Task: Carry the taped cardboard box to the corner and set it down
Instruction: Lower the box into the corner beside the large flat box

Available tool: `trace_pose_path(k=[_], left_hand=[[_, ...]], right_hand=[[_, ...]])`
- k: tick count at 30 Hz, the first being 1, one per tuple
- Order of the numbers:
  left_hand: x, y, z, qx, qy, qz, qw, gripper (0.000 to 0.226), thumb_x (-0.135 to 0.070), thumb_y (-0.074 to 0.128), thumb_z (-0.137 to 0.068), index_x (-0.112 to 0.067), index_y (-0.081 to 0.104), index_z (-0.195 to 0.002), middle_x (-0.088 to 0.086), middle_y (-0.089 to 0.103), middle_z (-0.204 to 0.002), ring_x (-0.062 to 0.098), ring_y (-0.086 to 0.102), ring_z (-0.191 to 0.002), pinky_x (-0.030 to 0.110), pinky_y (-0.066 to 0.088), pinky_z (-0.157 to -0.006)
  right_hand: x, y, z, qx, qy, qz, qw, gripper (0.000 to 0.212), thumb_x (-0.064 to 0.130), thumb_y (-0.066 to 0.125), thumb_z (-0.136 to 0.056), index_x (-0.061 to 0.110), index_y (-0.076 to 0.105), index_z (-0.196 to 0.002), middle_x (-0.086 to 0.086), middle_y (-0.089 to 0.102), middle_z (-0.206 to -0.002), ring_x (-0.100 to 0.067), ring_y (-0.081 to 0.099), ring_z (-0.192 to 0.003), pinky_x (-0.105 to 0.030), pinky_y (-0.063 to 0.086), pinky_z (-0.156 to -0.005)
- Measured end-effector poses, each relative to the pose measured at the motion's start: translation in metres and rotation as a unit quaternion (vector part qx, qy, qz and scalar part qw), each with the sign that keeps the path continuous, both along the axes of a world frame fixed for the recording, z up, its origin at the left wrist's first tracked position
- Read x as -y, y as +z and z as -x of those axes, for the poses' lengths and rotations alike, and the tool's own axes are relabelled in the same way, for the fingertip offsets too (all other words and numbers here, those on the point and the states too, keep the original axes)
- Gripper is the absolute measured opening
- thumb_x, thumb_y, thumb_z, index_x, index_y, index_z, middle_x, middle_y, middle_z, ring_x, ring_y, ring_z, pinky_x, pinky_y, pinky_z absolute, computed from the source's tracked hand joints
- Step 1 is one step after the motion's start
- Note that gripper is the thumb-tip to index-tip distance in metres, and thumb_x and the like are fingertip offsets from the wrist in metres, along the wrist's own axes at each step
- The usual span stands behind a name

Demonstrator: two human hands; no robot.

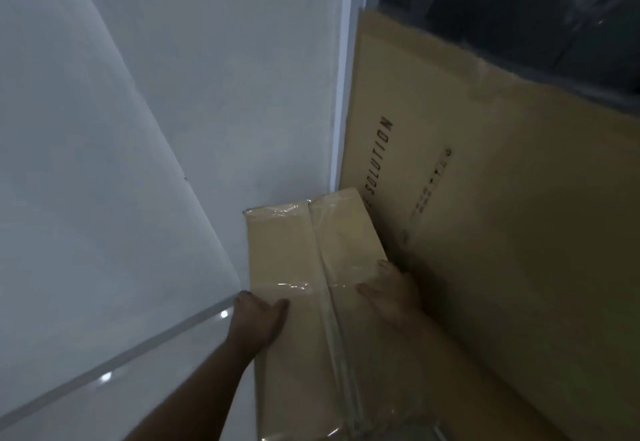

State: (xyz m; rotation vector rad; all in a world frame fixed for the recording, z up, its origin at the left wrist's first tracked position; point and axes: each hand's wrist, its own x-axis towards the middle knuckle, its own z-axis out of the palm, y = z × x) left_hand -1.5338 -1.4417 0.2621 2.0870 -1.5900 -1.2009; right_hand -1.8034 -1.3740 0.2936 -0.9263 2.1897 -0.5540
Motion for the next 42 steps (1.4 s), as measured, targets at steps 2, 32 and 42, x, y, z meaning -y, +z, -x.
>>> trace_pose_path(k=[2, 32, 42], left_hand=[[0.0, -0.034, 0.0, -0.008, -0.012, -0.013, 1.0, 0.072, -0.052, 0.083, -0.085, 0.007, 0.069, -0.124, 0.026, 0.072, -0.124, 0.044, 0.07, -0.119, 0.052, 0.058, -0.103], [-0.005, -0.349, 0.014, -0.058, 0.039, 0.003, 0.998, 0.087, -0.064, 0.081, -0.078, -0.014, 0.058, -0.145, 0.007, 0.067, -0.136, 0.031, 0.07, -0.12, 0.055, 0.063, -0.099], [-0.019, -0.363, 0.016, 0.01, 0.0, 0.013, 1.0, 0.106, -0.059, 0.077, -0.088, -0.018, 0.022, -0.169, 0.012, 0.039, -0.168, 0.04, 0.053, -0.146, 0.054, 0.052, -0.108]], right_hand=[[0.001, -0.032, 0.005, 0.003, 0.01, -0.008, 1.0, 0.084, 0.059, 0.083, -0.081, 0.034, 0.053, -0.155, -0.009, 0.057, -0.155, -0.035, 0.053, -0.144, -0.042, 0.046, -0.118], [0.063, -0.352, 0.019, -0.047, 0.034, -0.043, 0.997, 0.057, 0.047, 0.074, -0.09, 0.038, 0.06, -0.145, -0.002, 0.055, -0.153, -0.036, 0.048, -0.14, -0.043, 0.041, -0.117], [0.037, -0.365, -0.008, -0.195, 0.018, -0.091, 0.976, 0.096, 0.06, 0.064, -0.088, 0.036, 0.021, -0.17, -0.01, 0.021, -0.178, -0.04, 0.02, -0.164, -0.072, 0.015, -0.128]])
